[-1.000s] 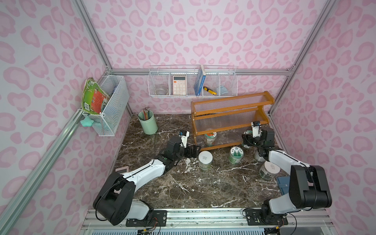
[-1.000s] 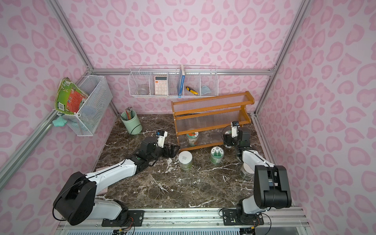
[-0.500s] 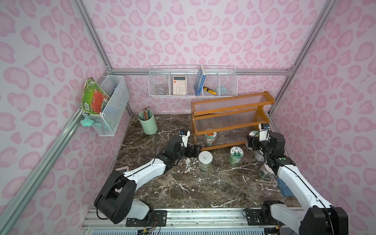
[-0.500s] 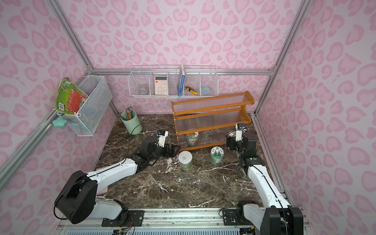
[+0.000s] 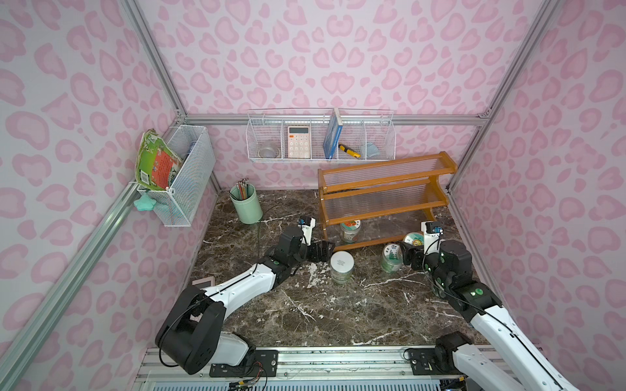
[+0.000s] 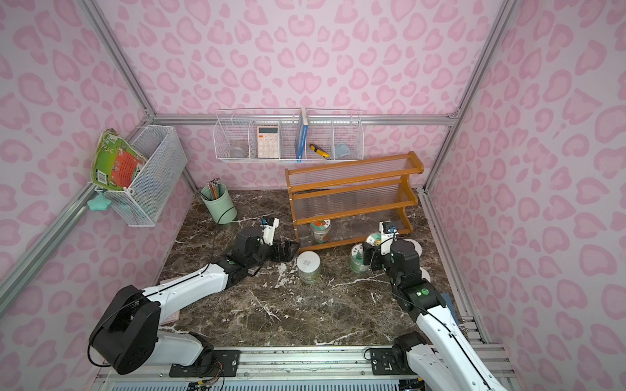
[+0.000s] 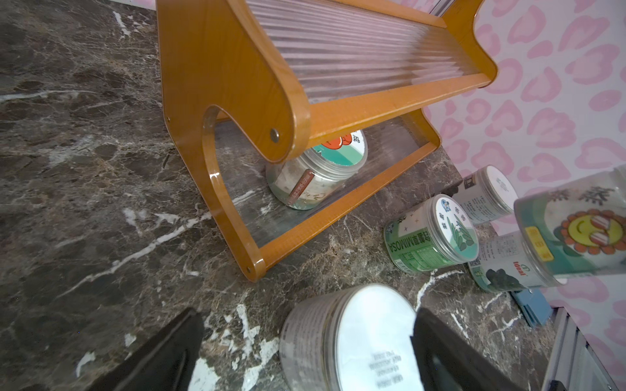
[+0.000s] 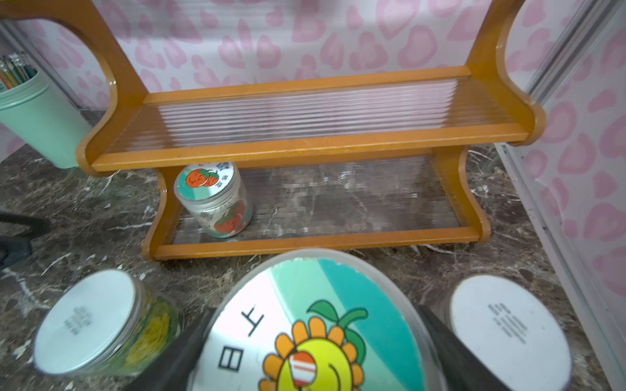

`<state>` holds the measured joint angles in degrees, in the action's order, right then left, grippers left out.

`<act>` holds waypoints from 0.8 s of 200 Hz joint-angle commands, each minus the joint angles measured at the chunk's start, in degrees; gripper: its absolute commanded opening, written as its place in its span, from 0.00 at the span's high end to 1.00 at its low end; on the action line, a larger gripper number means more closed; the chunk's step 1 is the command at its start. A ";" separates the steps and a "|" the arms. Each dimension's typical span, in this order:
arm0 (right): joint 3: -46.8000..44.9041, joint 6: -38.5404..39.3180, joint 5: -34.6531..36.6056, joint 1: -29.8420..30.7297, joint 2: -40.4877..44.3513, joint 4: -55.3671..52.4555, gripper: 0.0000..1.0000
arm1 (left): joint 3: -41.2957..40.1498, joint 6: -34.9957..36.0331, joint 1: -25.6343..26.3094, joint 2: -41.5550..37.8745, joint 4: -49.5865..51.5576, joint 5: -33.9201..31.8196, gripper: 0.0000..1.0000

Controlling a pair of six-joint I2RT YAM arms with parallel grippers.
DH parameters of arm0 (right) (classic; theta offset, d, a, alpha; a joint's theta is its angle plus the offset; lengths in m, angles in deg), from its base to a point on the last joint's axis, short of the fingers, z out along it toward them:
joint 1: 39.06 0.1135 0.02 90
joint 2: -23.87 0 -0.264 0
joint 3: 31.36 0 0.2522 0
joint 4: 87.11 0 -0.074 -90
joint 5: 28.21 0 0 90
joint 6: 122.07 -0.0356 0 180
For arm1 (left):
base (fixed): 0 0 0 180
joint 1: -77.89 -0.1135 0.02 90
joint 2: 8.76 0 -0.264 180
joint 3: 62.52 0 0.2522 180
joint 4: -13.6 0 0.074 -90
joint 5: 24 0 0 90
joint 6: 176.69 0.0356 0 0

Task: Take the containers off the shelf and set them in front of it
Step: Place the container at the center of the board.

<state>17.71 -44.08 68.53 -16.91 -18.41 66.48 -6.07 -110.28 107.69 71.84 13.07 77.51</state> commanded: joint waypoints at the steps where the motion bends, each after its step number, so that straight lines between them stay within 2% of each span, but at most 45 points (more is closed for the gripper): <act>1: -0.48 -3.85 6.43 3.67 2.42 -3.68 0.32 | 0.28 0.38 0.17 0.08 0.13 -0.21 0.00; 48: -3.27 -10.04 14.02 14.38 5.29 -6.94 0.33 | 0.44 0.48 0.60 0.00 0.44 -0.85 0.00; 91: -7.87 -17.05 21.15 22.78 4.13 -4.56 0.33 | 0.45 0.59 1.21 -0.24 0.81 -1.66 0.00; 123: -9.28 -18.53 24.28 24.19 4.58 -3.50 0.33 | 0.28 0.65 1.48 -0.47 1.01 -2.03 0.01; 160: -12.91 -23.90 26.59 25.07 4.88 -2.19 0.33 | 0.44 0.74 1.66 -0.27 1.01 -2.34 0.01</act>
<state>6.50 -63.25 91.31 7.33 -13.82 61.74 -6.07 -110.26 109.35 71.73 14.03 75.65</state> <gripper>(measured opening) 0.839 0.995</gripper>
